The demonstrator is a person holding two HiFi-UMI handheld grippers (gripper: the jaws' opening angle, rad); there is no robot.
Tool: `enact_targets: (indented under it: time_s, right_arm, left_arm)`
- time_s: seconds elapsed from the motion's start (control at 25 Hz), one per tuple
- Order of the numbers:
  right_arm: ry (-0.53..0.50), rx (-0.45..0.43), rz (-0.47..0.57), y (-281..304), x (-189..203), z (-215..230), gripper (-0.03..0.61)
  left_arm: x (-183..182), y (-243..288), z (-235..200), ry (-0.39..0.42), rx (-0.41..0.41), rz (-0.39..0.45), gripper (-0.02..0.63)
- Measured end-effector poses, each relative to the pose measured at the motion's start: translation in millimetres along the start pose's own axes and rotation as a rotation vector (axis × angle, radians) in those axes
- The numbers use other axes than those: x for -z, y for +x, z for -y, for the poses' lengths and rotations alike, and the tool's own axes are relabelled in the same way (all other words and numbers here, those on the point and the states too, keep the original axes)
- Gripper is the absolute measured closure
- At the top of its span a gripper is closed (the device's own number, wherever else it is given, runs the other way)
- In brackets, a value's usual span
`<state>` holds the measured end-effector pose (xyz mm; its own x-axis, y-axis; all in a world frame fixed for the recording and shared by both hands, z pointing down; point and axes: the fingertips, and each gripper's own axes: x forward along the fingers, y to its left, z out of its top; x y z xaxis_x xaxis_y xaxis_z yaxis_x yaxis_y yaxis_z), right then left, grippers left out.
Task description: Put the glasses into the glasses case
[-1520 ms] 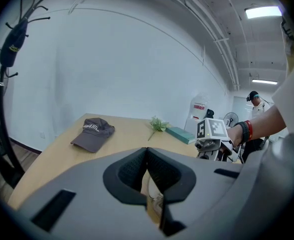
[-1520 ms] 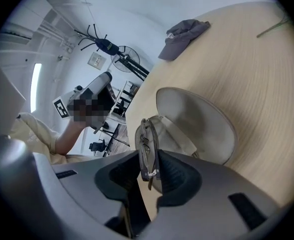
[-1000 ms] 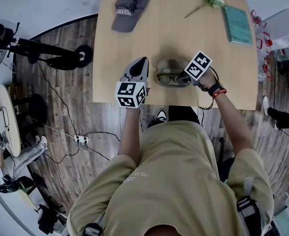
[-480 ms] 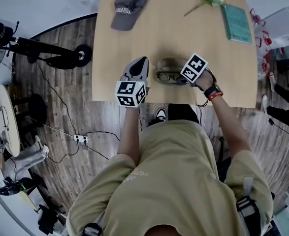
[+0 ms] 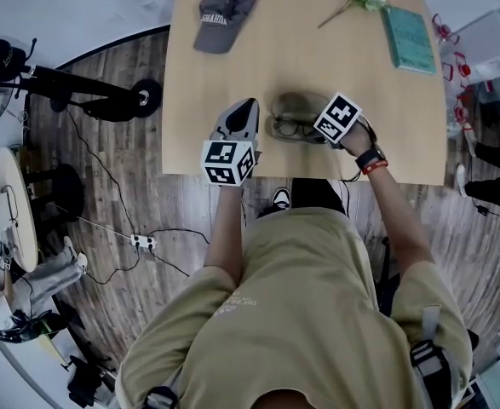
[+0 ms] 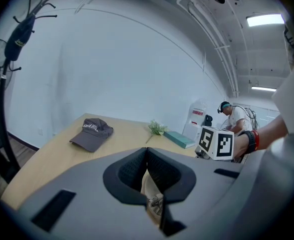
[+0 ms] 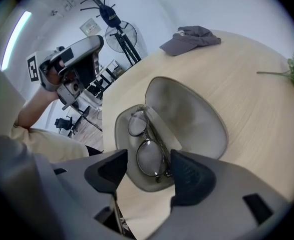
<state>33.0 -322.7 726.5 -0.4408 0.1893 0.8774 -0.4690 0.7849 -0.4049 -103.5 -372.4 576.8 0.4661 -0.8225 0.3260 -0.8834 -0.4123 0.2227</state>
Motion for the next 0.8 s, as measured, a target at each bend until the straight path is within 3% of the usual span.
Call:
enact_targets:
  time_s: [0.28,0.56,0.8]
  right_arm:
    - [-0.006,0.01,0.058,-14.5,-3.5,-3.1,0.204]
    - [0.032,-0.007,0.192,-41.4,-7.3,-17.3,0.216]
    - [0.06,0.079,0.406,-93.7,-17.1,-19.3,0.242]
  left_arm:
    - [-4.1,-2.1,3.7,0.009,0.003,0.004,0.592]
    - [-16.5,-7.9,11.5,0.041,0.012,0.012,0.591]
    - [-32.8,-15.7,27.2,0.081,0.024,0.032,0.591]
